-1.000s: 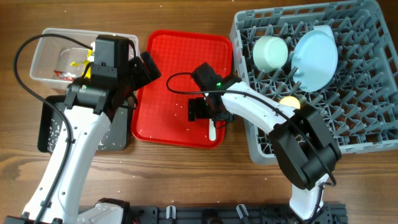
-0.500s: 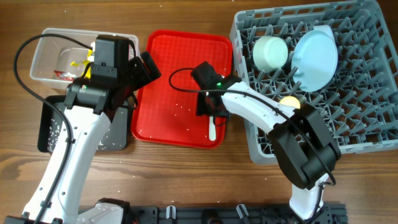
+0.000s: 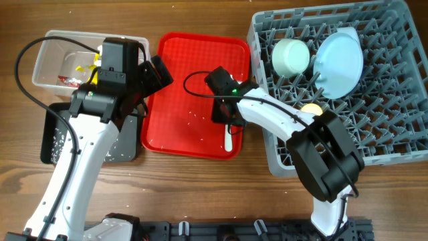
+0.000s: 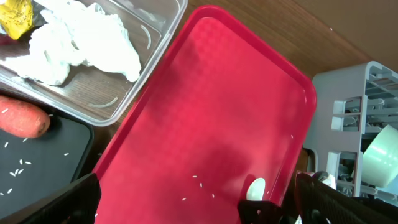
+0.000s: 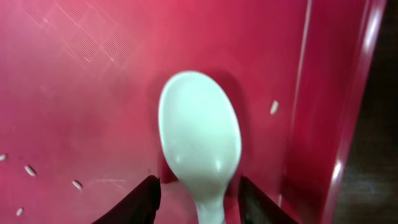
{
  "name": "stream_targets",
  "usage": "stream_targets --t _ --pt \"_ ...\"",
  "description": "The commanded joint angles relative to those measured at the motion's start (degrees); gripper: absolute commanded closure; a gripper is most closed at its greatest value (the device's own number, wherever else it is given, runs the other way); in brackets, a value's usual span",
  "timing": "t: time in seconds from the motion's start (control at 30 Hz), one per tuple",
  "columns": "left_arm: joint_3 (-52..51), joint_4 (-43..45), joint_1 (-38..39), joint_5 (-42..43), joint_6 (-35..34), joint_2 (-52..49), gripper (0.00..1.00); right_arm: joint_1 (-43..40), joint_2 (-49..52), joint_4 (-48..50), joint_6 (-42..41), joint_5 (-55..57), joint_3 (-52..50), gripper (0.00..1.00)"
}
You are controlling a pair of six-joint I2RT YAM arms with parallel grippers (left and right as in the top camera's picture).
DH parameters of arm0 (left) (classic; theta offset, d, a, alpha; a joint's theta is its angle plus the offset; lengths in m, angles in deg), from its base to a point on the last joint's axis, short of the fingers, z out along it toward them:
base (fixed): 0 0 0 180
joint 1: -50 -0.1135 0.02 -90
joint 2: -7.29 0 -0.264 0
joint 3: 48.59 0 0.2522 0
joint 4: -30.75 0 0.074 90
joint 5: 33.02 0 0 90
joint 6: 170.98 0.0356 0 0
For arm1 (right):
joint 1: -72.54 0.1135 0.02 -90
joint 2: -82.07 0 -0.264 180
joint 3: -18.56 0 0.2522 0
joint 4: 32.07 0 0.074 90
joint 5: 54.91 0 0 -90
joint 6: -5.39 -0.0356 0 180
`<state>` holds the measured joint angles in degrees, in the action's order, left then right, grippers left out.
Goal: Sort waste into correct bins and load items into the dishwasher rack
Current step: 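Reach the right gripper to the white spoon and grasp its handle, then lift the white spoon with the right gripper and drop it into the rack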
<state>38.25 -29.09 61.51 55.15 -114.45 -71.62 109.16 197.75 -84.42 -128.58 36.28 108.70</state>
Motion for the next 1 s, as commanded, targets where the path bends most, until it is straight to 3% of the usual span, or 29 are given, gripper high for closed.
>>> stream_targets --t 0.0,0.37,0.67,0.87,0.97 --pt "-0.2 0.1 -0.2 -0.2 0.2 -0.2 0.0 0.1 3.8 0.5 -1.3 0.0 -0.3 0.66" --pt "-0.2 0.1 -0.2 -0.2 0.2 -0.2 0.0 0.1 3.8 1.5 -1.2 -1.9 -0.3 0.78" --pt "-0.2 0.1 -0.2 -0.2 0.2 -0.2 0.0 -0.2 3.7 -0.7 4.2 -8.4 0.9 0.73" --pt "-0.2 0.1 -0.2 -0.2 0.2 -0.2 0.0 -0.2 3.7 -2.2 4.9 -10.3 0.9 0.74" --pt "-0.2 0.1 -0.2 -0.2 0.2 -0.2 0.0 -0.2 3.7 -2.1 4.9 -10.3 0.9 0.81"
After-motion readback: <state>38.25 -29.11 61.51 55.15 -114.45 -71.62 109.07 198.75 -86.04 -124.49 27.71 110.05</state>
